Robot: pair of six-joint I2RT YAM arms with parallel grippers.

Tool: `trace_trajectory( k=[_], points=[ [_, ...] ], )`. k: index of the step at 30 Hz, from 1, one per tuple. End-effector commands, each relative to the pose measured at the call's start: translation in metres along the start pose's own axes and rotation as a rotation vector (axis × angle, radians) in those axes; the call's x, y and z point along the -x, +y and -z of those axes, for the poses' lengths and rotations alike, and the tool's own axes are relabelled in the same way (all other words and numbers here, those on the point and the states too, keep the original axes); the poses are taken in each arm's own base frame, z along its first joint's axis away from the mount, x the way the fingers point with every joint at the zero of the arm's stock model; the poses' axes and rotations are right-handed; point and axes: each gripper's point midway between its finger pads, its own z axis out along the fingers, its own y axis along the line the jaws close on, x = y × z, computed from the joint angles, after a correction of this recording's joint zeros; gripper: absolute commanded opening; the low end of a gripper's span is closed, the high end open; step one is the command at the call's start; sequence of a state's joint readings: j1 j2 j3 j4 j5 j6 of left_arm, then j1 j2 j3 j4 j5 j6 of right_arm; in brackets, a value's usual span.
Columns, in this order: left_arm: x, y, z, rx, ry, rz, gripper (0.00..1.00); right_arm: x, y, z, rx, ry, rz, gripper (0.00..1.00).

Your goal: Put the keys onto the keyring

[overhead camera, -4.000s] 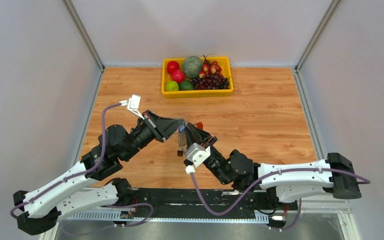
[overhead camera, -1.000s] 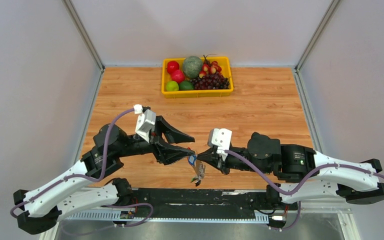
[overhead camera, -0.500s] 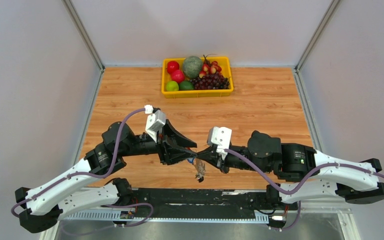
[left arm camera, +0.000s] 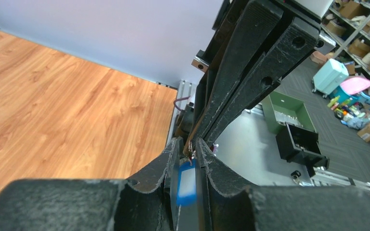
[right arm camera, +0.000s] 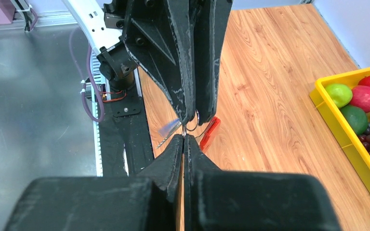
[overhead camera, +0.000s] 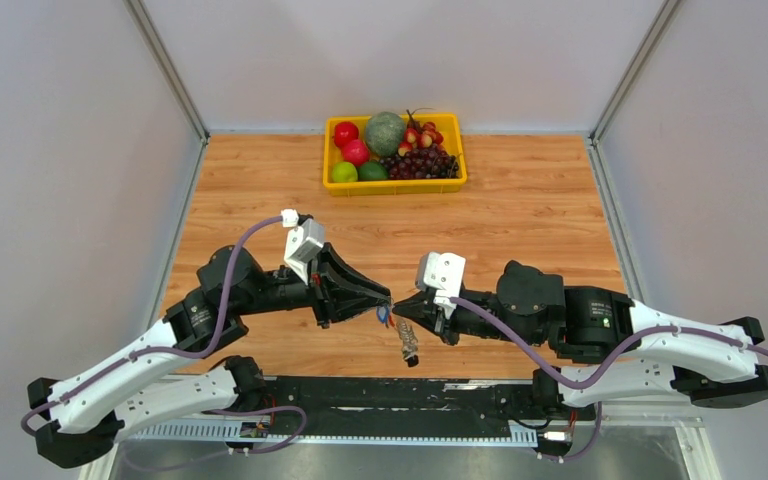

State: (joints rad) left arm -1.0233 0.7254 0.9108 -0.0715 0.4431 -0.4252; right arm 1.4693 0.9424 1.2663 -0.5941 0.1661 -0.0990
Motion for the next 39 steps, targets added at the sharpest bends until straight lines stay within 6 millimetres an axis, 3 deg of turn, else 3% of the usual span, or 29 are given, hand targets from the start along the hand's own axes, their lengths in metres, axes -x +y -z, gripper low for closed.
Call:
trace_trajectory(
  k=[1,22,24,29,35,39],
  points=[
    [0.021,-0.004,0.005,0.013,-0.076,-0.018,0.25,0.023,-0.007,0.010,-0.023,-0.079,-0.008,0.00],
    [0.019,-0.003,-0.001,0.001,-0.072,0.006,0.26,0.023,-0.009,0.014,-0.033,-0.086,-0.005,0.00],
    [0.018,-0.002,-0.001,0.002,-0.068,0.006,0.23,0.024,-0.009,0.013,-0.030,-0.086,-0.005,0.00],
    [0.019,-0.001,-0.001,0.010,-0.069,0.002,0.02,0.023,-0.009,0.014,-0.028,-0.087,-0.004,0.00],
    [0.019,-0.003,0.001,0.005,-0.080,0.003,0.00,0.021,-0.013,0.017,-0.050,-0.105,0.016,0.00],
    [0.018,-0.006,0.002,-0.006,-0.076,0.015,0.00,0.031,-0.017,0.026,-0.060,-0.180,0.050,0.00]
  ],
)
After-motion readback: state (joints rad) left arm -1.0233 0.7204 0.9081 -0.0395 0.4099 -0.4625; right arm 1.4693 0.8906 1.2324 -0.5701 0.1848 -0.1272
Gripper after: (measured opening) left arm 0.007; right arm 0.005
